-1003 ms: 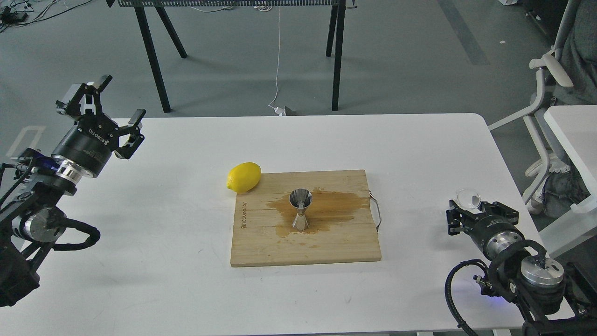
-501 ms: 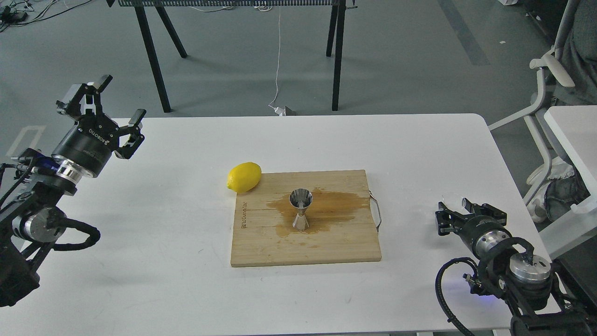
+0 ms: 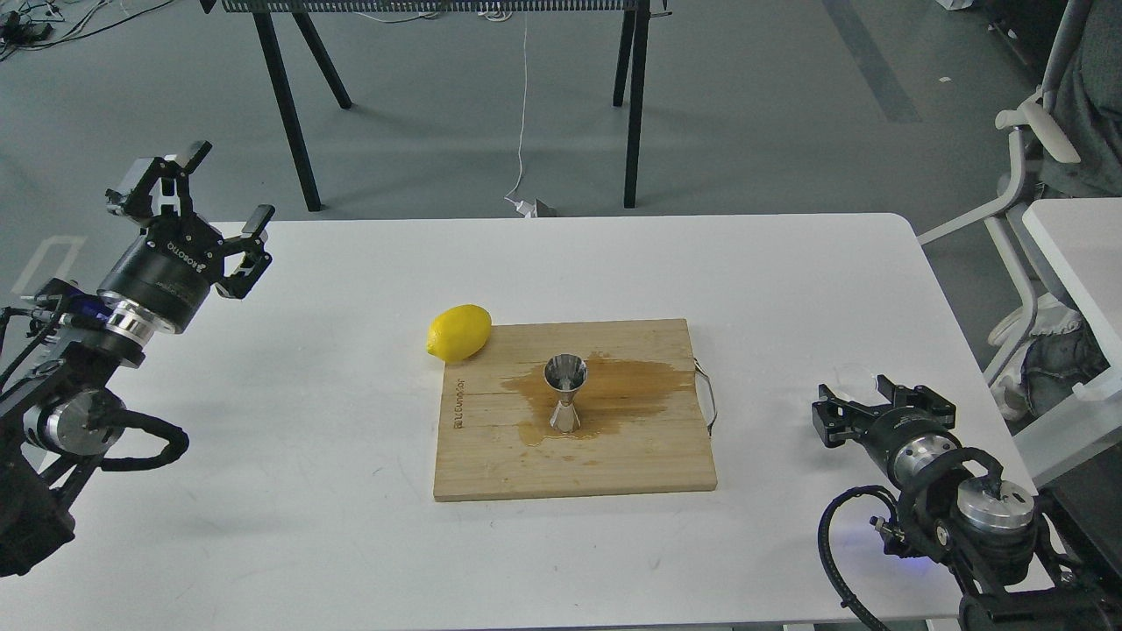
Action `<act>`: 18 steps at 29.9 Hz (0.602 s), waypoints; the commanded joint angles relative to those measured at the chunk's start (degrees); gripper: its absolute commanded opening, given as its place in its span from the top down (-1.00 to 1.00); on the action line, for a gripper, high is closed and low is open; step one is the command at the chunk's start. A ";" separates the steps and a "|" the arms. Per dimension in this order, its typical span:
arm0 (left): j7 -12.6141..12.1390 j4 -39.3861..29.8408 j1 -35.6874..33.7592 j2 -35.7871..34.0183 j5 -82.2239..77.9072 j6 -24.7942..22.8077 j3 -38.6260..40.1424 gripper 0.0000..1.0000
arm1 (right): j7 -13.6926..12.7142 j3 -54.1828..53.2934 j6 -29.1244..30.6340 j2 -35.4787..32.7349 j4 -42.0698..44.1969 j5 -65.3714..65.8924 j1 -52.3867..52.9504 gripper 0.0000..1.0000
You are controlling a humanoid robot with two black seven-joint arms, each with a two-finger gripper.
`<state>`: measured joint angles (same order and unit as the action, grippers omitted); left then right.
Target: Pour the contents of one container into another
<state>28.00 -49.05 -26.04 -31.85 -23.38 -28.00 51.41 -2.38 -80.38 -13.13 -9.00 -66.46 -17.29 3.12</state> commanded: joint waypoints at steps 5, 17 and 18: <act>0.00 0.01 0.02 -0.06 0.00 0.00 0.00 -0.91 | 0.01 -1.71 0.21 -1.19 -7.17 -0.20 -6.27 -0.98; 0.00 0.45 1.60 0.64 0.09 0.00 0.09 -0.91 | 0.10 -5.66 3.97 -10.86 -25.47 0.07 -15.16 -0.98; 0.00 0.45 1.95 0.64 0.09 0.00 0.09 -0.91 | 0.10 -5.93 5.73 -11.04 -25.38 0.16 -14.90 -0.98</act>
<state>28.00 -48.63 -25.32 -31.26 -23.35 -28.00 51.38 -2.29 -85.22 -11.25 -18.99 -90.78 -17.33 -11.85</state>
